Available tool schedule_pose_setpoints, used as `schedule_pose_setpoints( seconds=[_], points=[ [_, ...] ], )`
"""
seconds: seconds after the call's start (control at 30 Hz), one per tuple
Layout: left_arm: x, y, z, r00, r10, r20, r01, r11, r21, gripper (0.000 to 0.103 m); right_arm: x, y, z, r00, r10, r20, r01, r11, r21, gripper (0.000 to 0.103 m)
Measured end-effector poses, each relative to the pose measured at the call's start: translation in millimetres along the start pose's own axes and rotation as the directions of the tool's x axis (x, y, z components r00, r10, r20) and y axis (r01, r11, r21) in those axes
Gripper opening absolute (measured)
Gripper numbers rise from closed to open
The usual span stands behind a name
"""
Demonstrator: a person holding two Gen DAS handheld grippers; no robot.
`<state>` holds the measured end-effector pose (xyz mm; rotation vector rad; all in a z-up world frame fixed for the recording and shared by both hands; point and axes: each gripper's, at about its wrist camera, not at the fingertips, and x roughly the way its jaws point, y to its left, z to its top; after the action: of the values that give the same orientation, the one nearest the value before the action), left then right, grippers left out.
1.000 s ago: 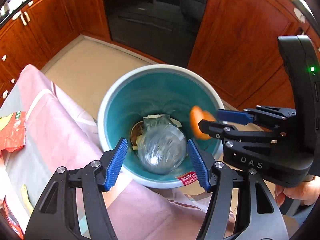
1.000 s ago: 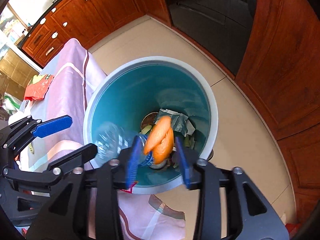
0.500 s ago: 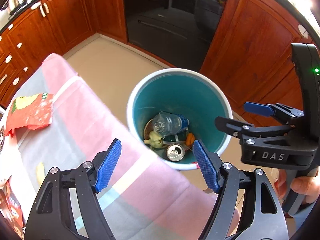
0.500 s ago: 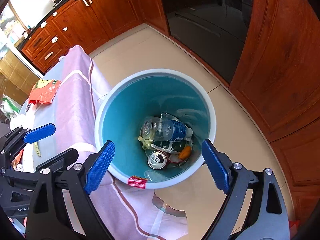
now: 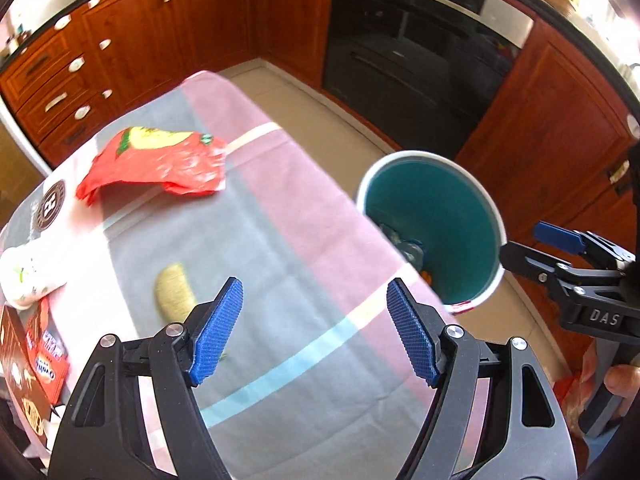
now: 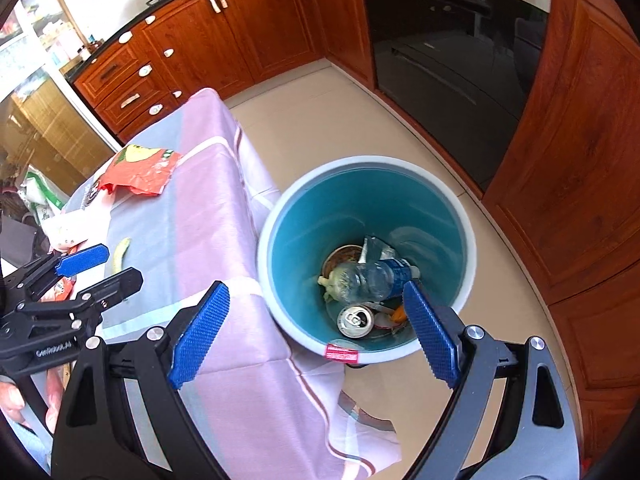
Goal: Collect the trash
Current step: 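Move both tools back over the table, then grasp the green melon rind with the left tool while the right tool grasps the red snack bag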
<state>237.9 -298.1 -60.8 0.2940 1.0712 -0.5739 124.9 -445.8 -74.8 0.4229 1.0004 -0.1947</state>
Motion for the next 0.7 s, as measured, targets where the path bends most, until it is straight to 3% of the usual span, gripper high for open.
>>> schedule_pose_setpoints(
  seconds=[0.37,0.57,0.7],
  points=[
    [0.9,71.2,-26.9,1.0,0.025,-0.018,-0.027,0.992,-0.122,0.075,21.5,61.6,-0.8,0.996,0.085,-0.033,-0.087,0.993,-0.077,0.085],
    [9.7,88.5,-34.0,1.0,0.028,-0.013,-0.029,0.988,-0.152,0.075,39.5,83.6,3.3,0.989,0.138,-0.051,-0.141,0.988,-0.066,0.085],
    [17.6,93.9,-32.4,1.0,0.011,-0.022,-0.014,0.986,-0.164,0.068,50.8,97.6,6.6,0.985,0.155,-0.069,-0.16,0.984,-0.079,0.085]
  ],
)
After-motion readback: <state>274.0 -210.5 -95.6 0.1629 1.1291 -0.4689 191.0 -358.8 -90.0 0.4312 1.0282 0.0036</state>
